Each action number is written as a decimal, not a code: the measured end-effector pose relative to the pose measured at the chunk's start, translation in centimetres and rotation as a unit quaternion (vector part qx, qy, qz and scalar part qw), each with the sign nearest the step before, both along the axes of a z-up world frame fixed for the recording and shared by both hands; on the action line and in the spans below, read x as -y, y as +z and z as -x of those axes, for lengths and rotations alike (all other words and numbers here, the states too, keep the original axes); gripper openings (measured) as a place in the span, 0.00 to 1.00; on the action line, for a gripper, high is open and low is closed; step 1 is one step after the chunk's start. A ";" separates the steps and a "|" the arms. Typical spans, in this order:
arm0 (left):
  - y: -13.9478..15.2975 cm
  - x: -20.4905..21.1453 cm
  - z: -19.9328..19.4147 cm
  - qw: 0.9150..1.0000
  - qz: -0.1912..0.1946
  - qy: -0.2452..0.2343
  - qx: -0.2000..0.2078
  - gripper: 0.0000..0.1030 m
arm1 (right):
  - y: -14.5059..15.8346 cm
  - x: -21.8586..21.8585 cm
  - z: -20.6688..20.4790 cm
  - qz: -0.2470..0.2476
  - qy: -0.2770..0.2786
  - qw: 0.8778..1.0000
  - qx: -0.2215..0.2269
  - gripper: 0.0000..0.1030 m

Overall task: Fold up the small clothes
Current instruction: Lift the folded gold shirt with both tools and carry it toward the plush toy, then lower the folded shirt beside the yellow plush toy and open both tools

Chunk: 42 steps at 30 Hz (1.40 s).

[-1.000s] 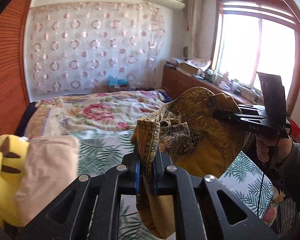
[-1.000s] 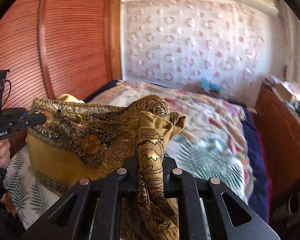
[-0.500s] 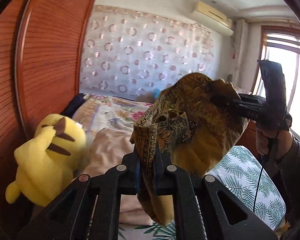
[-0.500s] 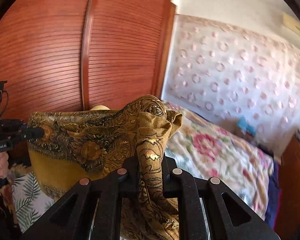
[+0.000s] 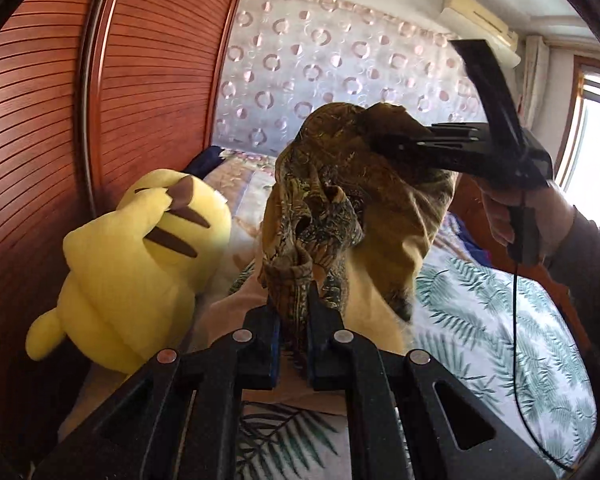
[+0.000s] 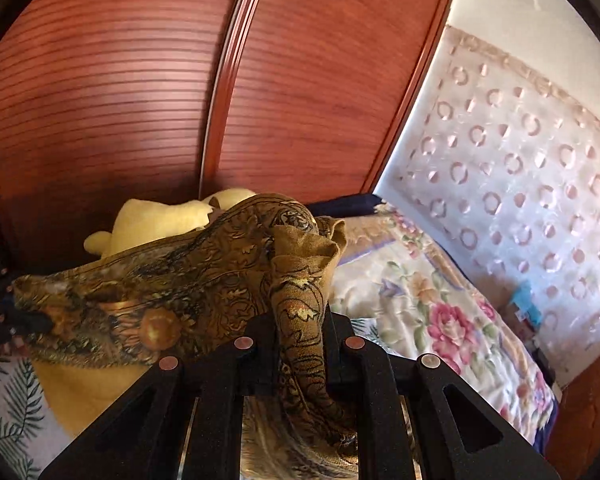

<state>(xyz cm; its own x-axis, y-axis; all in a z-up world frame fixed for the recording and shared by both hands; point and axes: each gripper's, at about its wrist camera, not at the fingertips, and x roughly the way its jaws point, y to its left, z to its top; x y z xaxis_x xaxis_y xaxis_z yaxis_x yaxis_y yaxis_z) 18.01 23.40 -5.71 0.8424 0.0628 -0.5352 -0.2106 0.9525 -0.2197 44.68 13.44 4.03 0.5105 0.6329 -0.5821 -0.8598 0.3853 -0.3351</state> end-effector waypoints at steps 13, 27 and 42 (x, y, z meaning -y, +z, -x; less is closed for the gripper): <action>-0.8 -1.0 0.8 1.000 0.010 0.022 -0.016 0.21 | 0.4 0.5 -3.3 -0.067 -0.065 0.994 -0.059 0.51; 0.8 0.6 2.2 0.999 -0.038 0.005 -0.010 0.80 | -9.4 -1.2 -4.0 -0.038 -0.099 0.985 -0.136 0.63; 2.9 6.8 4.6 0.997 -0.067 -0.035 -0.010 0.80 | -5.8 10.6 8.1 -0.114 -0.152 0.973 -0.129 0.63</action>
<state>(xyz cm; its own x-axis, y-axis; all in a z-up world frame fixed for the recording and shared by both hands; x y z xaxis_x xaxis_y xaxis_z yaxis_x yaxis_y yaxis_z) 13.46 16.62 -2.83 0.8370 0.0758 -0.5419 -0.1448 0.9857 -0.0858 36.60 2.86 -1.76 0.5498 0.6038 -0.5773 -0.7389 0.6739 0.0011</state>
